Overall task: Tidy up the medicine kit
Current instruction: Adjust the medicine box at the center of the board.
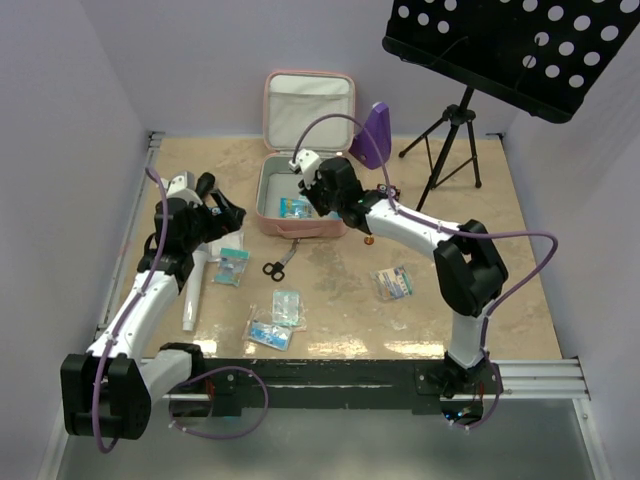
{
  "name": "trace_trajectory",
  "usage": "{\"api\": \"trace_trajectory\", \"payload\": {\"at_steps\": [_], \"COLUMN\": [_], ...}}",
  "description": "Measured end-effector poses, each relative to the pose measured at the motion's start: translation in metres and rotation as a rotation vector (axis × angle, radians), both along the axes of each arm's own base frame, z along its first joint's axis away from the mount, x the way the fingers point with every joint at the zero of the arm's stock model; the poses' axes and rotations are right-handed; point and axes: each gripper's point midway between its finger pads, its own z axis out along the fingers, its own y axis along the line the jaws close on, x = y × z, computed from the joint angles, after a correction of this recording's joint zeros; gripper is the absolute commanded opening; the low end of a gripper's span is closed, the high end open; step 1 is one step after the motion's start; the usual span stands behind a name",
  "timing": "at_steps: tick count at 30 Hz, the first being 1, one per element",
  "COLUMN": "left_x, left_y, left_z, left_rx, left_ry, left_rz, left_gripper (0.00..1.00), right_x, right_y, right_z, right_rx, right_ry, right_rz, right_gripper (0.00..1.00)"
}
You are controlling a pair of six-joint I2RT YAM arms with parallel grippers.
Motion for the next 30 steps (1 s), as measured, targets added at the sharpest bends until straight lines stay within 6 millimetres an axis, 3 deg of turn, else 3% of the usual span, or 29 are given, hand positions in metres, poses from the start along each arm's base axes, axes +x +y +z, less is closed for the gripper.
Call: {"api": "trace_trajectory", "payload": {"at_steps": [3, 9, 19, 30], "left_x": [0.001, 0.000, -0.003, -0.003], "left_y": [-0.001, -0.004, -0.005, -0.009], "left_z": [-0.003, -0.005, -0.010, -0.008], "left_rx": [-0.012, -0.019, -0.023, -0.032], "left_ry": [0.013, 0.017, 0.030, 0.023], "left_rz": [0.002, -0.011, -0.021, -0.040], "left_gripper": [1.00, 1.00, 1.00, 1.00], "right_x": [-0.020, -0.039, -0.039, -0.075], "right_y": [0.004, 0.018, 0.013, -0.001], "right_z": [-0.025, -0.047, -0.054, -0.054], "right_rx": [-0.017, -0.019, 0.036, 0.068], "right_ry": [0.062, 0.118, 0.111, 0.153], "right_rz": [0.005, 0.010, -0.067, -0.080], "right_gripper": [0.17, 0.25, 0.25, 0.24]}}
